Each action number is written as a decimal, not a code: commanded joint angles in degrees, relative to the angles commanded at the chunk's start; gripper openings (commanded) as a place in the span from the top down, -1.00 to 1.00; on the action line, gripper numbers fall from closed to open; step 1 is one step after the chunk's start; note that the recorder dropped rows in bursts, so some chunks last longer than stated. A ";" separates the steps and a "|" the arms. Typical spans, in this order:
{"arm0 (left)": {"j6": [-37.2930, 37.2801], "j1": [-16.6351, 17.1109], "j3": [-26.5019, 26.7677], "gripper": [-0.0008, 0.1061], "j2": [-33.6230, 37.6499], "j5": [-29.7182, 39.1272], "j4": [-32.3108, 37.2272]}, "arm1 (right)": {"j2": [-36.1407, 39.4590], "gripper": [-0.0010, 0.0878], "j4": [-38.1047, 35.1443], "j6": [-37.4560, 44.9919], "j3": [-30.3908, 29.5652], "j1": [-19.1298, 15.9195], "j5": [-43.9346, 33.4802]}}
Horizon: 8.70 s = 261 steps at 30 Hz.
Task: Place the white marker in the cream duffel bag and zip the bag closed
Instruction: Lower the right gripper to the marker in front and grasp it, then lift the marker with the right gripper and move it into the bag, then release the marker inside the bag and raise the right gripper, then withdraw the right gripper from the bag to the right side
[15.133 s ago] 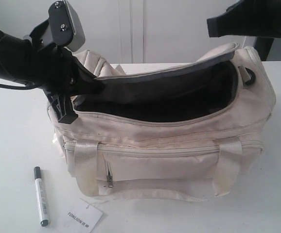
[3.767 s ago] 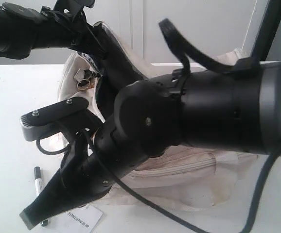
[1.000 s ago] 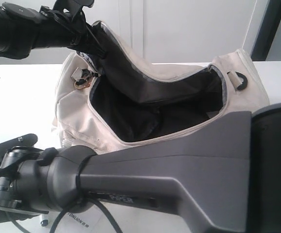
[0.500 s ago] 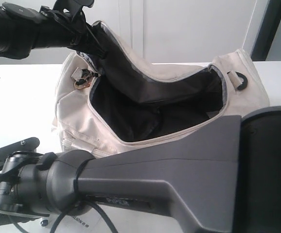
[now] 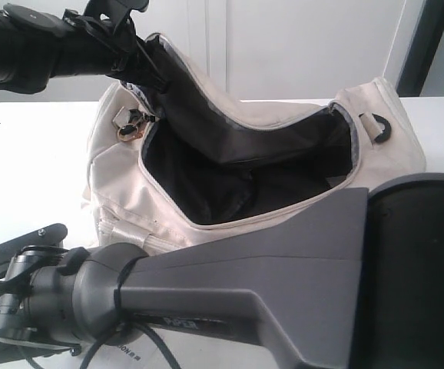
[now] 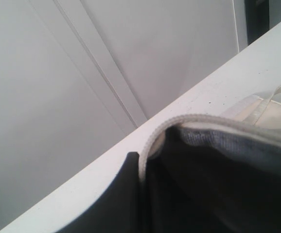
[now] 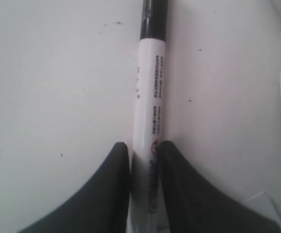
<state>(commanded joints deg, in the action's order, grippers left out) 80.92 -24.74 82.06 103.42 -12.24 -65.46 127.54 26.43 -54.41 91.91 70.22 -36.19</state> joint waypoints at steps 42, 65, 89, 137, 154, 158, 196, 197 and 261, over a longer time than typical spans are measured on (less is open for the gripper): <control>0.00 0.00 0.00 0.99 0.00 0.00 0.00 | -10.50 0.98 -6.51 11.65 -0.12 5.92 -14.00; 0.00 0.00 0.00 0.99 0.00 0.00 0.00 | -28.04 0.98 -8.95 15.68 -17.99 5.52 -8.33; 0.00 0.00 0.00 0.99 0.00 0.00 0.00 | -48.94 0.98 -8.85 24.62 -24.71 -13.09 -8.88; 0.00 0.00 0.00 0.99 0.00 0.00 0.00 | -48.03 0.98 -52.20 107.82 -24.71 -44.83 -17.35; 0.00 0.00 0.00 0.99 0.00 0.00 0.00 | -41.28 0.98 -36.14 81.91 -24.71 -44.85 -8.62; 0.00 0.00 0.00 0.99 0.00 0.00 0.00 | -40.24 0.98 -30.46 71.02 -24.71 -45.08 -8.62; 0.00 0.00 0.00 0.99 0.00 0.00 0.00 | -40.01 0.32 -18.92 56.78 -24.60 -45.08 -12.02; 0.00 0.00 0.00 0.99 0.00 0.00 0.00 | -40.01 0.32 -18.92 56.78 -24.60 -45.08 -12.02; 0.00 0.00 0.00 0.99 0.00 0.00 0.00 | -50.06 0.98 -33.29 56.60 -21.75 -54.39 -11.76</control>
<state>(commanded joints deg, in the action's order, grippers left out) 80.92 -24.74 82.06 103.42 -12.24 -65.46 77.48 -6.86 2.19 70.16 15.83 -47.95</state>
